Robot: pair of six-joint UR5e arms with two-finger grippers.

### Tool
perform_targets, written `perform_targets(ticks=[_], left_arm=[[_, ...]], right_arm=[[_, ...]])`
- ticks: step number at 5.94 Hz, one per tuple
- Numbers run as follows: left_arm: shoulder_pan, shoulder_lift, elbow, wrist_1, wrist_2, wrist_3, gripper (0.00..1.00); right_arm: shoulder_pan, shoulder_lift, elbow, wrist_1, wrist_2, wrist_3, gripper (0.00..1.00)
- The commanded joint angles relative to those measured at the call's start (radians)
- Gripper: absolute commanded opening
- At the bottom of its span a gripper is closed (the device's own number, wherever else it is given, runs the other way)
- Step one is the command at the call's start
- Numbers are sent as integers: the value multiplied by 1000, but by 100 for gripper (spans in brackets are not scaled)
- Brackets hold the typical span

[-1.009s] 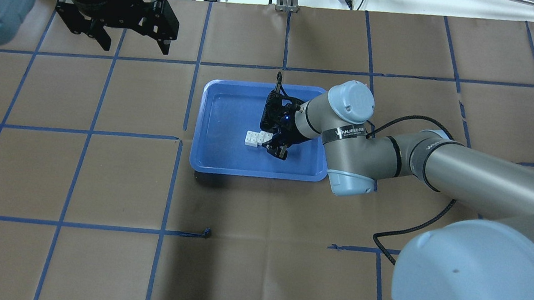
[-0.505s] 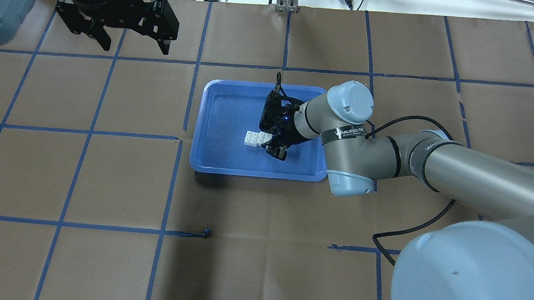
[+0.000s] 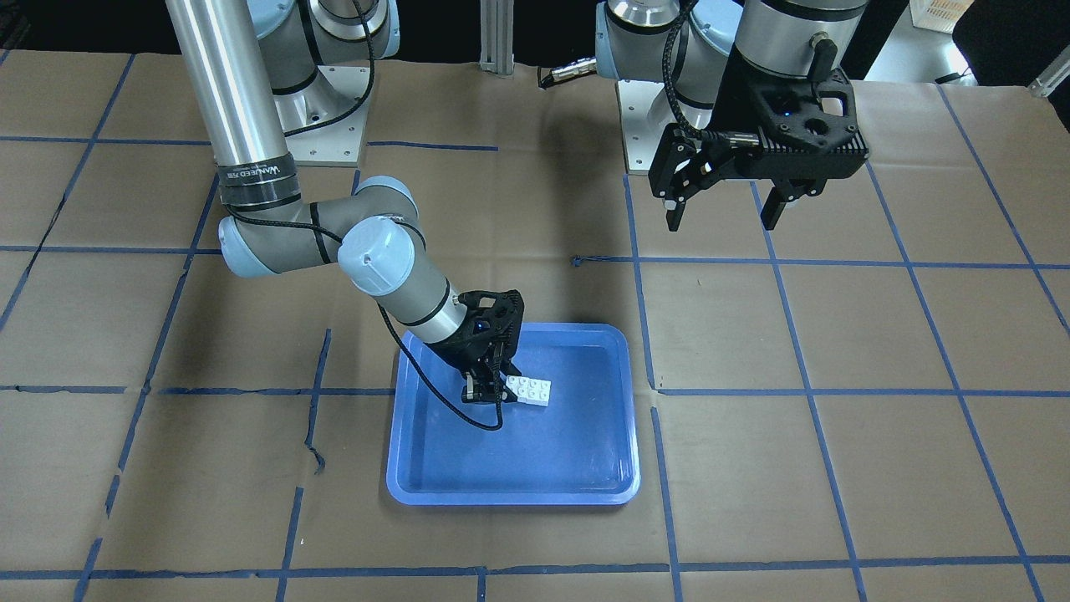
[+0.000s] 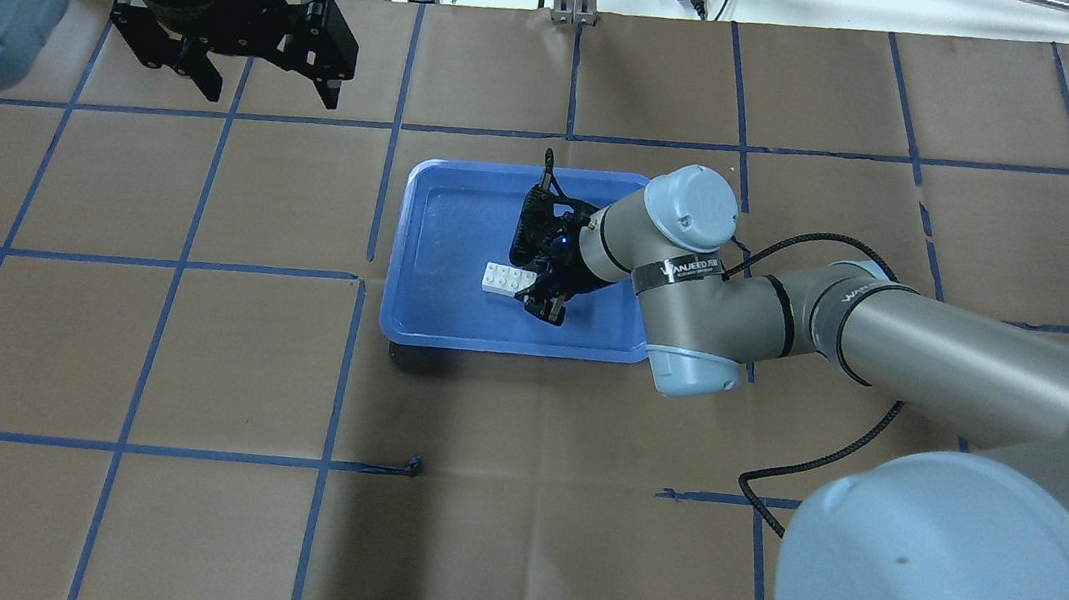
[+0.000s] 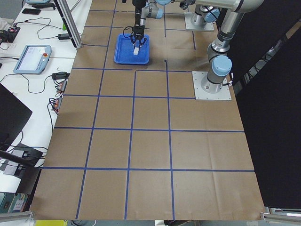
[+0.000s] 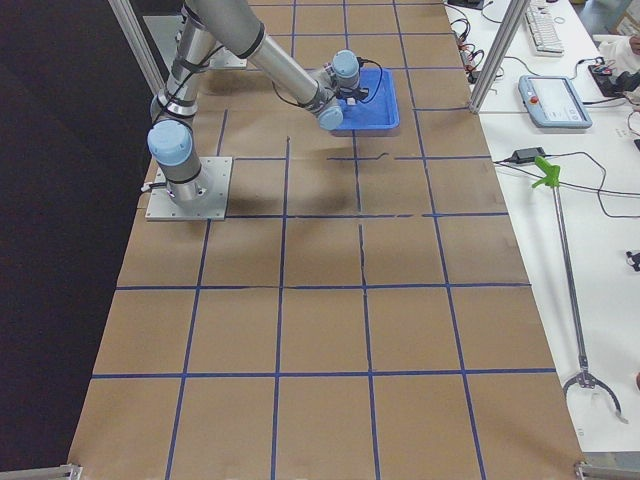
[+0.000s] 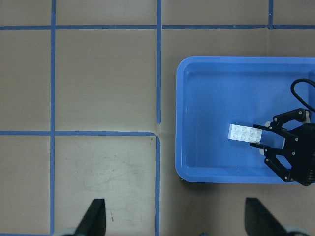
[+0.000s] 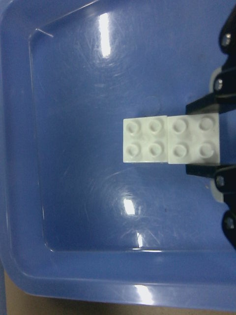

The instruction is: Assemble white blocks and place on blue tray

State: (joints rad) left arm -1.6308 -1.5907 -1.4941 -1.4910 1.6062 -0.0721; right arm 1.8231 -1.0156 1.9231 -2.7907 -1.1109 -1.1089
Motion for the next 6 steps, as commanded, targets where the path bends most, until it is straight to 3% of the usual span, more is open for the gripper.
perform_targets(ticks=[1,5,6], left_arm=[[0,0,0,2,0,0,99],[0,2,-2,0,1,0,99],[0,2,-2,2,0,0,99]], right_arm=[[1,0,1,2,-1,1,28],[1,3,-3,-6,0,-3,29],[1,3,-3,-6,-1,0,36]])
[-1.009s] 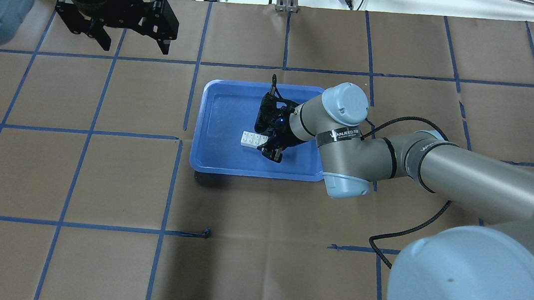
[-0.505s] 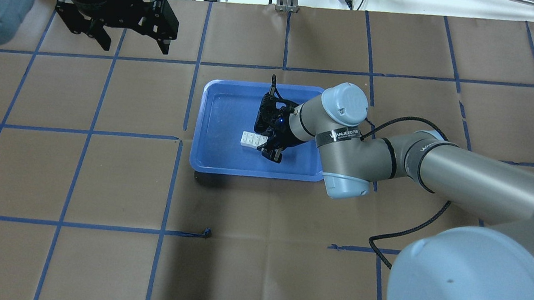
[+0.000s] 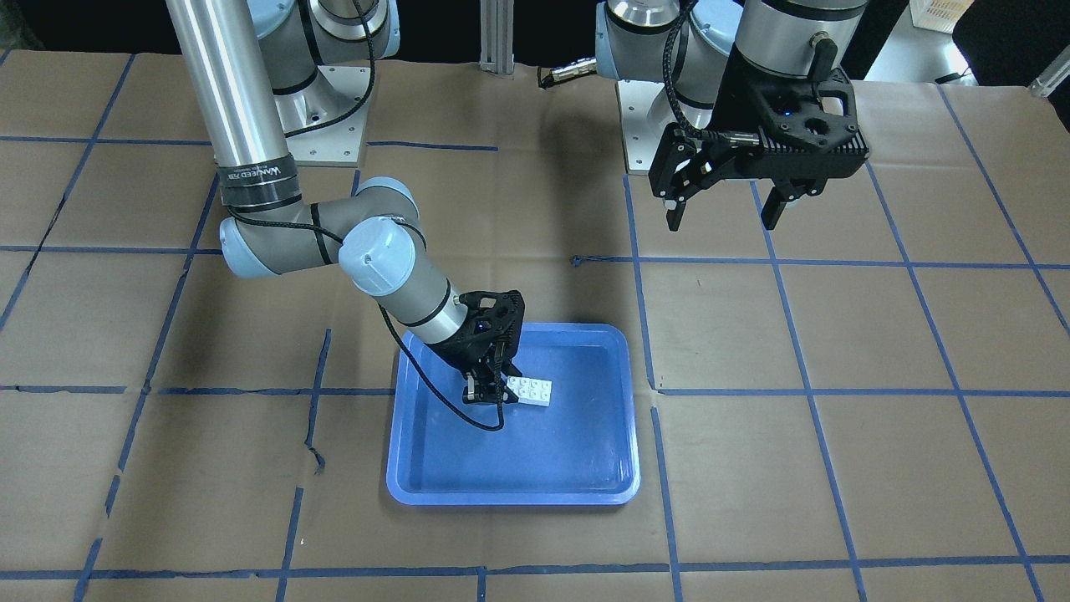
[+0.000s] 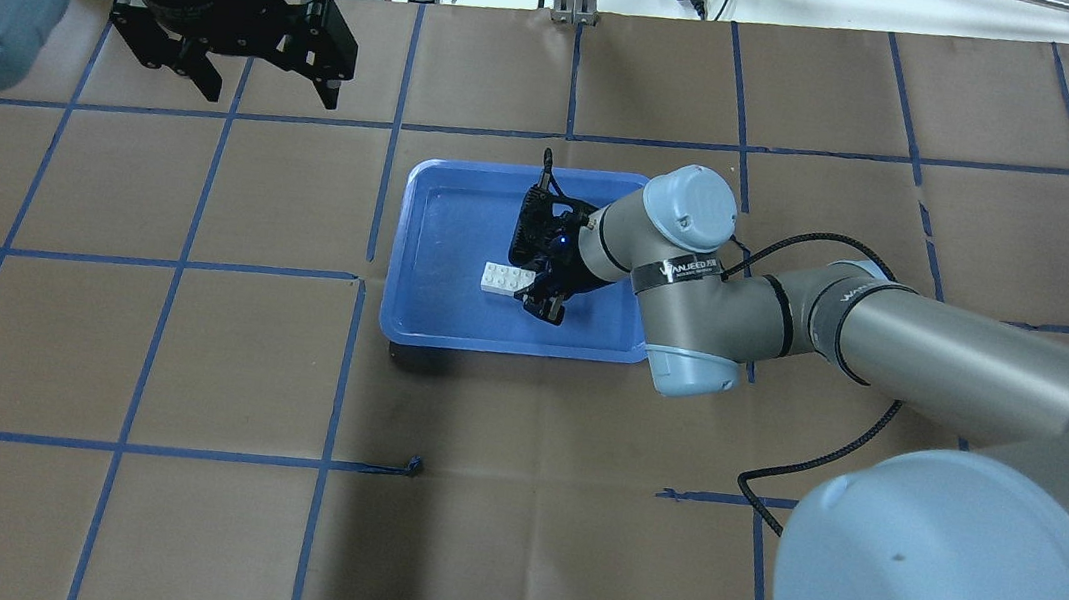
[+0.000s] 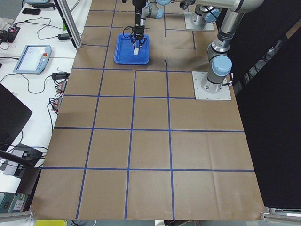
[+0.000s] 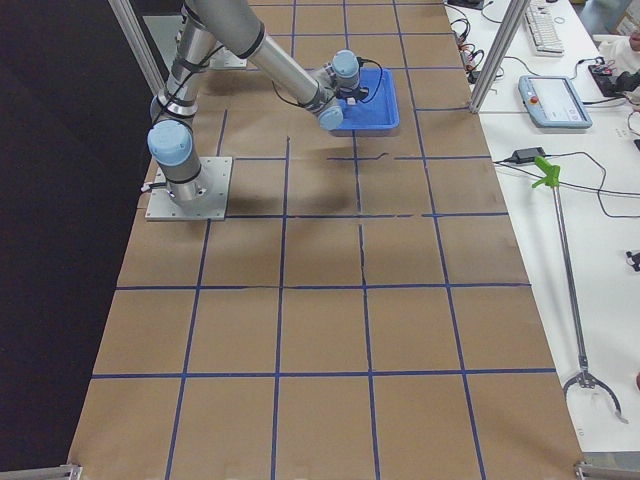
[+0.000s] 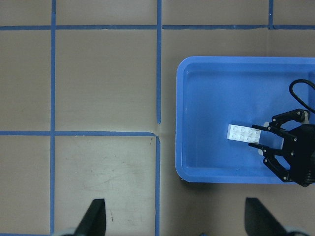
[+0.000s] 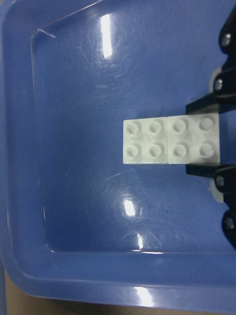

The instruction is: Assemble white blocks and place on blue tray

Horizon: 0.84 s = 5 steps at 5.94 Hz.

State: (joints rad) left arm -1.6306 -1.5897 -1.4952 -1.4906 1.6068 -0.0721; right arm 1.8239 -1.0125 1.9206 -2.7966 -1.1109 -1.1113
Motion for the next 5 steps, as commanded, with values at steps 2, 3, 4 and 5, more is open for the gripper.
perform_targets(ticks=[2,3,4,5], left_arm=[[0,0,0,1,-1,0,99],[0,0,0,1,-1,0,99],[2,0,0,1,-1,0,99],[2,0,0,1,-1,0,99]], right_arm=[[0,0,0,-1,0,4,57],[0,-1,0,-3,0,5,61],[0,-1,0,-3,0,5,63],[0,-1,-3,-4,0,5,93]])
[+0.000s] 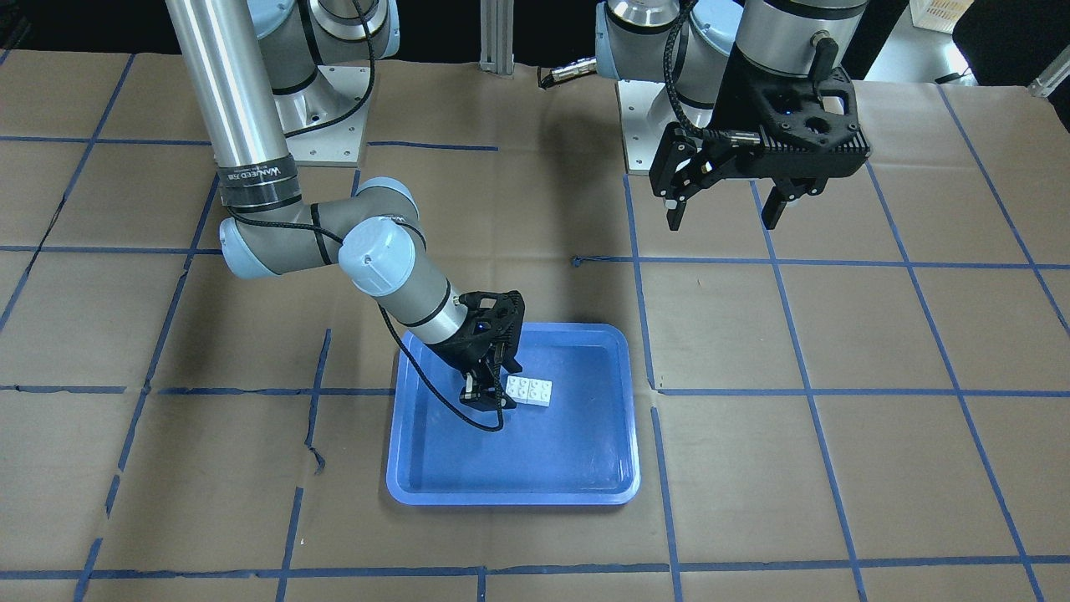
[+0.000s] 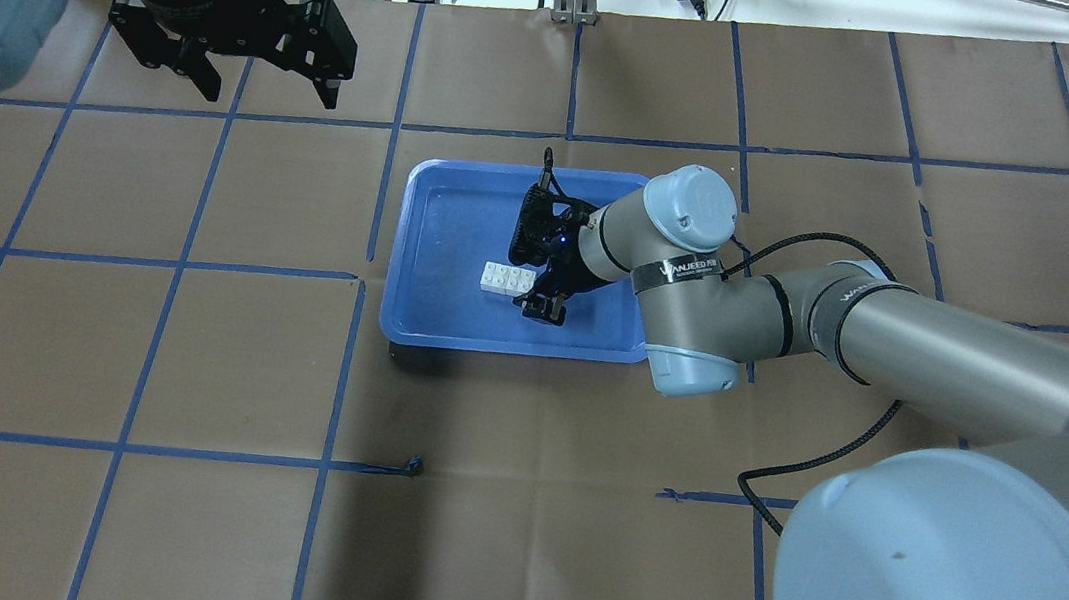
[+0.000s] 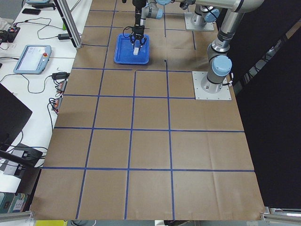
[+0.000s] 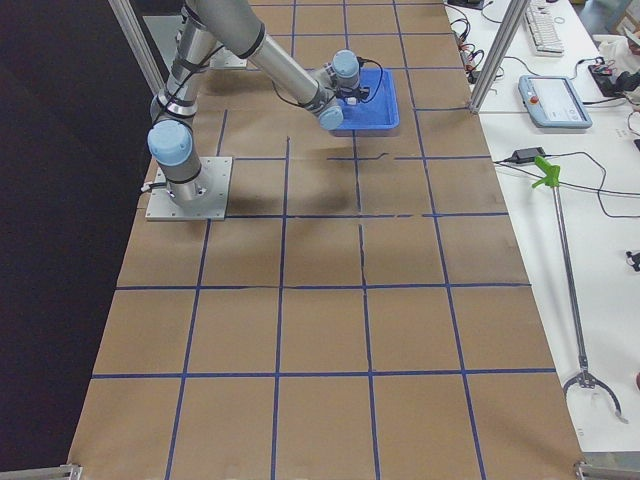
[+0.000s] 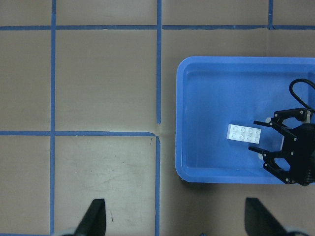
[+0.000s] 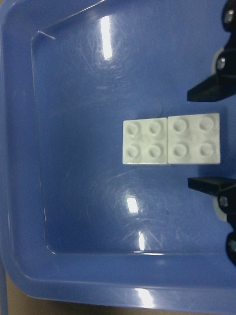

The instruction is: Assemble white blocks and place on blue tray

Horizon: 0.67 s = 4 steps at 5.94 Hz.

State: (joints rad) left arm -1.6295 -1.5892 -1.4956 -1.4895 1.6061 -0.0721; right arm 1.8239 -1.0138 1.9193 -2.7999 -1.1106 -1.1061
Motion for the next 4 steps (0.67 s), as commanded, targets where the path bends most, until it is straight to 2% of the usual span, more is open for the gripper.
perform_targets(ticks=[1,3,4], left_arm=[[0,0,0,0,0,0,99],[0,0,0,0,0,0,99],[0,0,0,0,0,0,99]], right_arm=[[-11,-9,-5,3,-8,26,100],[-29,-63,-5,19,-40,140,100],[-47,-92,-8,116,-119,190,100]])
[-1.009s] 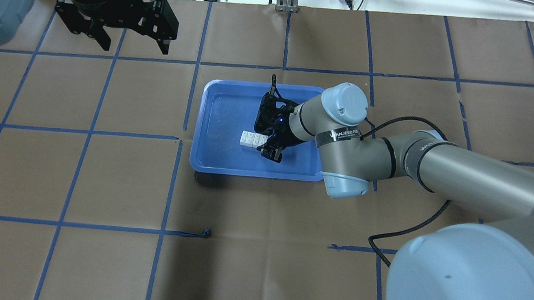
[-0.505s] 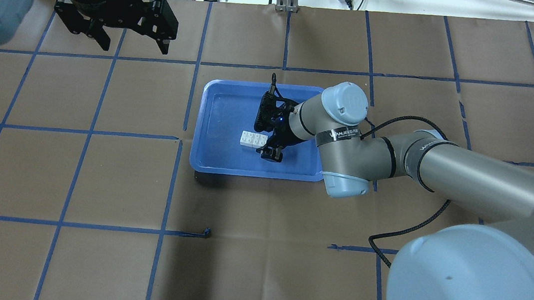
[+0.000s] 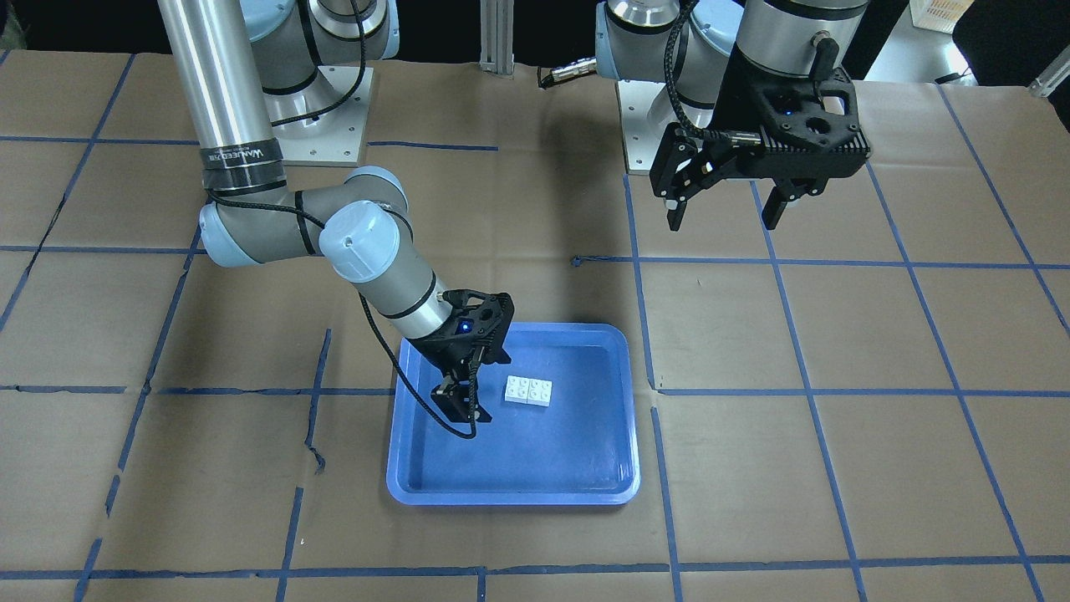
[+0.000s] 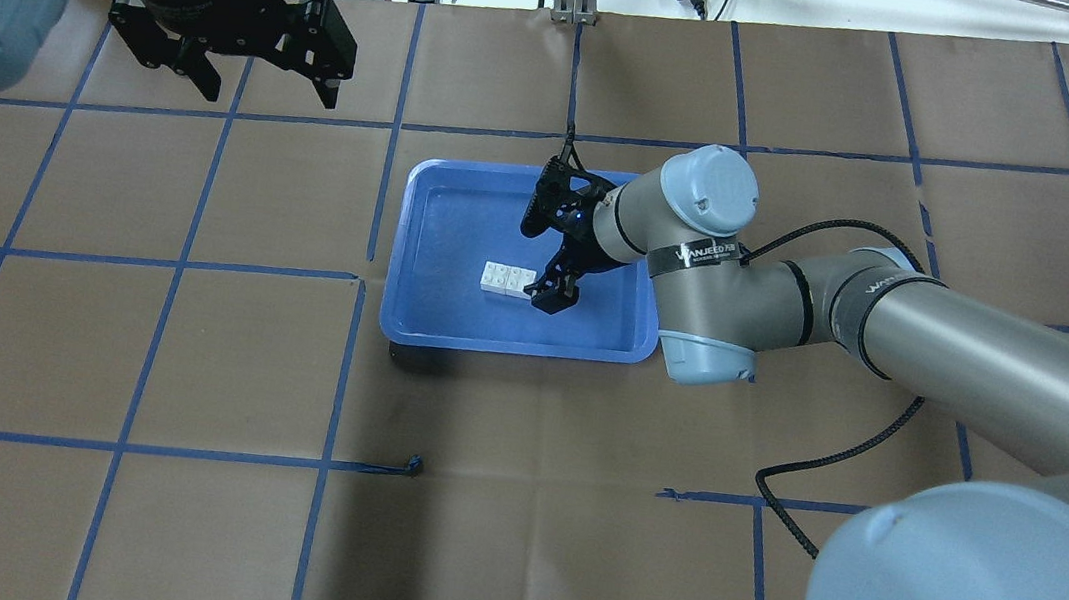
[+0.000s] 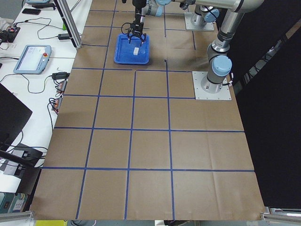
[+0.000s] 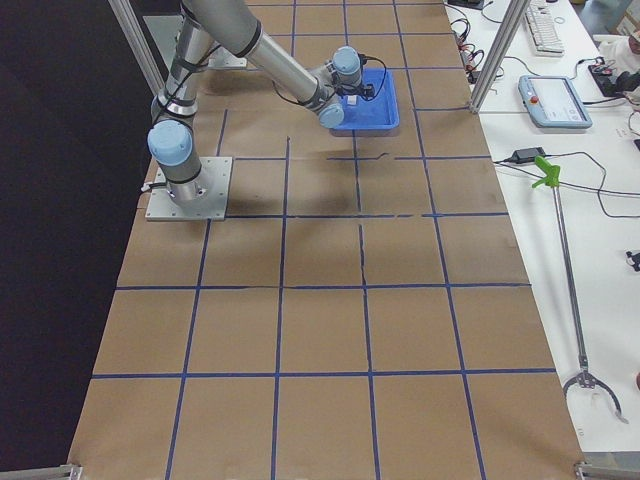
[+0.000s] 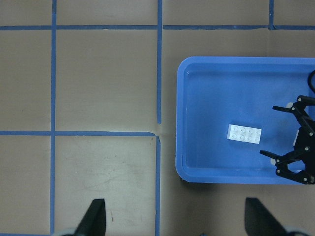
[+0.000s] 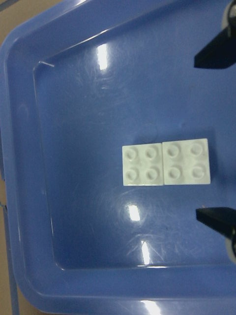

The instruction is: Assemble white blocks and place on blue tray

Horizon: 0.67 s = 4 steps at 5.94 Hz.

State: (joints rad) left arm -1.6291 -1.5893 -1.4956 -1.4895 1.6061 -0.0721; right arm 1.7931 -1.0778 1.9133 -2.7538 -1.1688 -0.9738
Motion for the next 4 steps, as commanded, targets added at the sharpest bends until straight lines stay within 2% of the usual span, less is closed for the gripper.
perform_targets(ticks=[1,3,4], left_arm=[[0,0,0,0,0,0,99],[0,0,0,0,0,0,99],[0,0,0,0,0,0,99]], right_arm=[[-27,-74,-5,177,-127,94,100],[-54,-193,-5,432,-202,226,100],[-58,-233,-8,550,-213,303,100]])
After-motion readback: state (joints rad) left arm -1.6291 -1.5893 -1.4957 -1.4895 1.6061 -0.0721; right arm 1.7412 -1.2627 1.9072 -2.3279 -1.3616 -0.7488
